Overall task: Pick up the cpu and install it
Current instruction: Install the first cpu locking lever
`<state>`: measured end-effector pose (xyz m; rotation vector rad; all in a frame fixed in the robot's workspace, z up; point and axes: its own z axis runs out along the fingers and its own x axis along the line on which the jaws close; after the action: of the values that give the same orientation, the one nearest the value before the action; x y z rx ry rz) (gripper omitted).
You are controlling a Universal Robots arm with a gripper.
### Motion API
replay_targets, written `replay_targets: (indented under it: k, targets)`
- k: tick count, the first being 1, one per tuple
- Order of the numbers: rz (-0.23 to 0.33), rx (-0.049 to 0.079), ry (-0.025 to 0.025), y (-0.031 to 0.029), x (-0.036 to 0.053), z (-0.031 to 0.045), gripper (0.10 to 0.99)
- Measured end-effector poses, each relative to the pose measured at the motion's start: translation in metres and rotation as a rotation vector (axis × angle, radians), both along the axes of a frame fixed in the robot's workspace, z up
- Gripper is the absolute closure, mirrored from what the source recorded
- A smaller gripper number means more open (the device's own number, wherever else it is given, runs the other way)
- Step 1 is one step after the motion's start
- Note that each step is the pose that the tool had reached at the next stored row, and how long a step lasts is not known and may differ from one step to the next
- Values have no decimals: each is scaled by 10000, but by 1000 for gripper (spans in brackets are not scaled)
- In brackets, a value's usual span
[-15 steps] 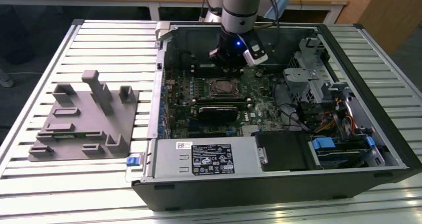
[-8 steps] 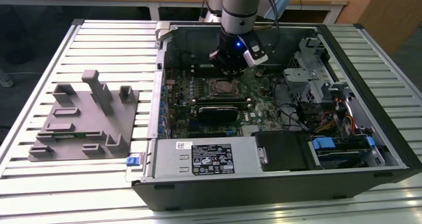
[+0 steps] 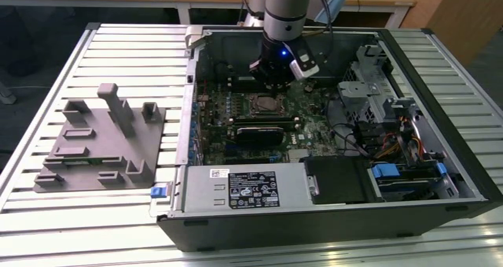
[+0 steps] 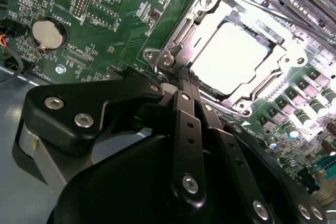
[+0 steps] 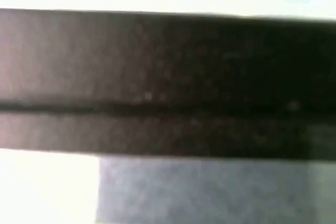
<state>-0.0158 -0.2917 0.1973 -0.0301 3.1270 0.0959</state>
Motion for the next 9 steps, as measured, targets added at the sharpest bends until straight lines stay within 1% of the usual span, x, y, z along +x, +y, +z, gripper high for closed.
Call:
replay_targets:
  k: [5, 9]
  targets:
    - [-1, 304, 1, 0, 0, 0, 980]
    - [-1, 489, -6, 2, 1, -4, 980]
